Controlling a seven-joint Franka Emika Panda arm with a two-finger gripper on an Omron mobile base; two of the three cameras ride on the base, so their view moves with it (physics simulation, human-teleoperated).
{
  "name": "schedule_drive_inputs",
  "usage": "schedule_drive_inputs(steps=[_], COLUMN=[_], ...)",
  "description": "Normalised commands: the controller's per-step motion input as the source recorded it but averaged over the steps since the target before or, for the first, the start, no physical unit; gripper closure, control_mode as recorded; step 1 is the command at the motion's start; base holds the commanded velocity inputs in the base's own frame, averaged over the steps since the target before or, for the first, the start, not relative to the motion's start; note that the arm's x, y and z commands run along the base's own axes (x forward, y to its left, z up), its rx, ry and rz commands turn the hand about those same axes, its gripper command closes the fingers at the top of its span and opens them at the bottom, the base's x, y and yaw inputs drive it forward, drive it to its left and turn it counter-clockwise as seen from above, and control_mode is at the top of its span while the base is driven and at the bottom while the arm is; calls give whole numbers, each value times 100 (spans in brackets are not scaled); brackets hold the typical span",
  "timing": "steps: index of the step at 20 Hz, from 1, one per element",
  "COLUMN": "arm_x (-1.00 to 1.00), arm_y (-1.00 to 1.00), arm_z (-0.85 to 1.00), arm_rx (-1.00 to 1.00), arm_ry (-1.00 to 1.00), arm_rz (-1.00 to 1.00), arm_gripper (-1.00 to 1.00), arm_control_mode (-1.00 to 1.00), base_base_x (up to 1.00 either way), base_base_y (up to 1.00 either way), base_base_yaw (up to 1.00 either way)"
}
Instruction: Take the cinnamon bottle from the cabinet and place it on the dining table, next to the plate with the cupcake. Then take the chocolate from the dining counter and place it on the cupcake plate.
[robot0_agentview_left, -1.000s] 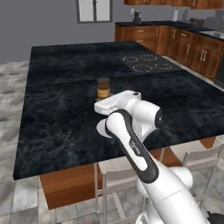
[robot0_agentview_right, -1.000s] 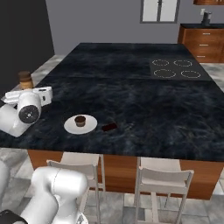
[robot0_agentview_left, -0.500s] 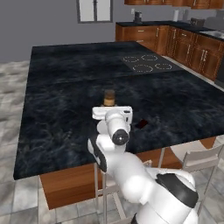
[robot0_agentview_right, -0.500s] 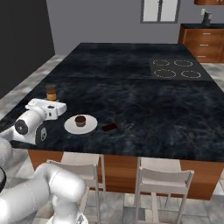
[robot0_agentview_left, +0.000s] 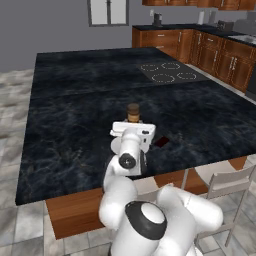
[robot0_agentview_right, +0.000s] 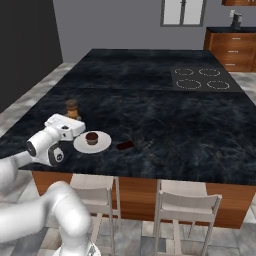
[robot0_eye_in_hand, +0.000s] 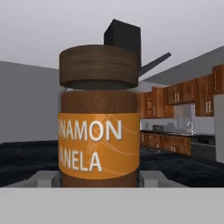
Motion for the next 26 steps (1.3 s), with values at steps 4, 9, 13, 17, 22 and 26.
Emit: schedule_drive_inputs(steps=[4, 9, 13, 17, 22, 26], arm_x=[0, 0, 9, 42, 49, 16], arm_y=[82, 98, 66, 3, 0, 0], arm_z=[79, 12, -92, -87, -73, -44], arm_rx=[0, 3, 0, 1, 4, 8], arm_ry=[23, 27, 9, 0, 0, 0], arm_rz=[-14, -1, -8, -26, -28, -22], arm_gripper=[100, 100, 100, 100, 100, 100], arm_control_mode=[-100, -100, -100, -100, -100, -100], base_base_x=[0, 0, 0, 0, 0, 0], base_base_y=[0, 0, 0, 0, 0, 0], base_base_yaw=[0, 0, 0, 0, 0, 0])
